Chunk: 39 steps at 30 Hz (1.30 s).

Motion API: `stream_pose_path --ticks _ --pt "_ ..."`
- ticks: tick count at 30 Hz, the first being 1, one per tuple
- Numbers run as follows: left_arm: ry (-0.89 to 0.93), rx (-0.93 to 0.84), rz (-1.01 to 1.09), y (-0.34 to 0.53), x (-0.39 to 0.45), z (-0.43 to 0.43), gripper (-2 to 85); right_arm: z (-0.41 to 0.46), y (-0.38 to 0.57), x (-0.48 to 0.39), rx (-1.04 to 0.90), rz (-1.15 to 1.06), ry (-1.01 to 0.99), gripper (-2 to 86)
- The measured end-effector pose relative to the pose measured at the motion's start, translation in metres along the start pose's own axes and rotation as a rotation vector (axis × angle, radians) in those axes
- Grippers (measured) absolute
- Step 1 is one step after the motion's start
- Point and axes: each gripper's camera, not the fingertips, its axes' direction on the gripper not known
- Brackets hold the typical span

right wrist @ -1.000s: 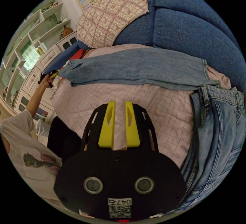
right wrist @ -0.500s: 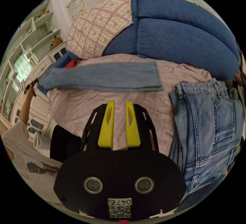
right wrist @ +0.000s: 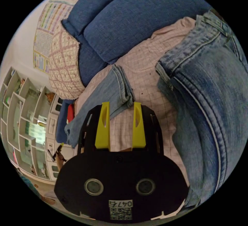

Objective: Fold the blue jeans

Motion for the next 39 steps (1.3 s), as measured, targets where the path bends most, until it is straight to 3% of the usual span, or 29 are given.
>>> stream_pose_path --ticks 6,9,16,22,25,31,39 --pt "0.036 -0.01 0.128 0.065 0.03 0.039 7.9 0.002 0.029 -0.003 0.129 -0.033 0.051 6.5" --pt "-0.027 -0.062 0.148 0.078 0.015 0.071 8.1 0.023 0.03 0.003 0.069 -0.047 0.025 5.8" --pt "0.102 -0.046 0.054 0.1 -0.036 0.129 8.3 0.076 0.031 0.034 0.012 0.073 -0.076 1.2" --pt "0.047 -0.046 0.023 0.114 -0.069 0.176 8.4 0.084 0.044 0.022 0.034 -0.081 0.062 0.0" --pt "0.028 -0.053 0.053 0.115 -0.073 0.206 8.8 0.107 0.05 0.044 -0.018 -0.007 0.056 0.1" --pt "-0.207 -0.028 0.115 0.115 -0.058 0.275 10.3 0.118 0.065 0.065 -0.015 0.008 0.008 1.6" --pt "-0.332 -0.037 0.135 0.114 -0.053 0.375 10.5 0.111 0.097 0.104 0.048 0.086 -0.079 6.5"
